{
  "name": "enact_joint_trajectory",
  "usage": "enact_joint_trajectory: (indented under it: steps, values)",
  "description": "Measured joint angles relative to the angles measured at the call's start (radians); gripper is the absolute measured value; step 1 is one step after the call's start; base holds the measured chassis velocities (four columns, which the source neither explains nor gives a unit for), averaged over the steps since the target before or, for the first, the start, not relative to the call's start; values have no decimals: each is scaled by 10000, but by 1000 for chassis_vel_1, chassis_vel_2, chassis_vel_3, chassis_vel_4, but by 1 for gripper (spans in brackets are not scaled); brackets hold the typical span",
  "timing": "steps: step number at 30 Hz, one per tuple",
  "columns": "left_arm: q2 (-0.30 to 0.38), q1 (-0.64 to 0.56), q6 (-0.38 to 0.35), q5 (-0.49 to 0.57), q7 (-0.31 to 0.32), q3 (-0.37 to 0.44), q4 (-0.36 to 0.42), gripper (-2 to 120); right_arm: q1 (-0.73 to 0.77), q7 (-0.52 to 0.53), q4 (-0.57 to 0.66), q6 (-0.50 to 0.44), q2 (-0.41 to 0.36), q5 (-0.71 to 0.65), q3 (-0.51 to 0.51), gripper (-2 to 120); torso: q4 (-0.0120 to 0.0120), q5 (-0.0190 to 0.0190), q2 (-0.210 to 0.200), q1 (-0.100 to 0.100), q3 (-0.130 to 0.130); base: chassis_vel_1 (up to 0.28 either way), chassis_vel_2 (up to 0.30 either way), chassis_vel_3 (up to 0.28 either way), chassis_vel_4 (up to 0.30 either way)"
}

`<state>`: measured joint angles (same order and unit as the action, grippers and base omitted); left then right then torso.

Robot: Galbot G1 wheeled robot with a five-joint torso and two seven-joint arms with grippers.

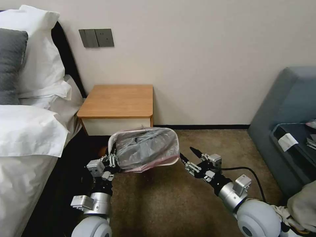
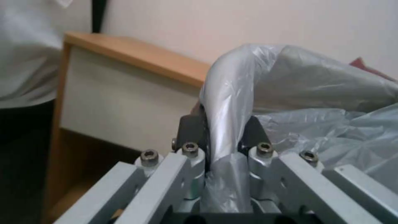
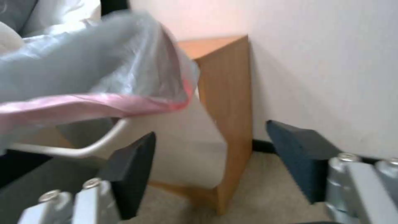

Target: Pick up the garbage bag from the table and place it over the trash can.

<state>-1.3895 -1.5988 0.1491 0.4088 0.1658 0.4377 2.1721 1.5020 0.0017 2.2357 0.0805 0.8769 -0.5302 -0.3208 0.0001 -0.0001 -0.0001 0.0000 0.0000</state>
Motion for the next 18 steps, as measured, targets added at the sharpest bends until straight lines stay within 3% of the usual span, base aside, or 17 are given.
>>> enact_joint_trajectory:
  steps: [8, 11, 15, 18]
  values:
    - [-42, 129, -574, -38, 623, 68, -47, 7, 977, -16, 975, -684, 831, 358, -390, 99, -1, 0, 0, 0, 0, 0, 0, 0, 0]
    - [-43, 185, -492, -35, 562, 41, -139, 7, 1225, 338, 1686, -704, 1355, -571, -181, 100, -2, -1, 0, 0, 0, 0, 0, 0, 0]
    - [9, 306, -134, 14, 233, -40, -301, 7, 1132, 1709, 2637, -147, 2182, -3244, 1025, 100, -1, -4, 0, 0, 0, 0, 0, 0, 0]
    - [92, 364, 75, 44, 42, -55, -369, 7, 1008, 2258, 2696, 125, 2520, -3915, 1576, 100, 0, 1, 0, 0, 0, 0, 0, 0, 0]
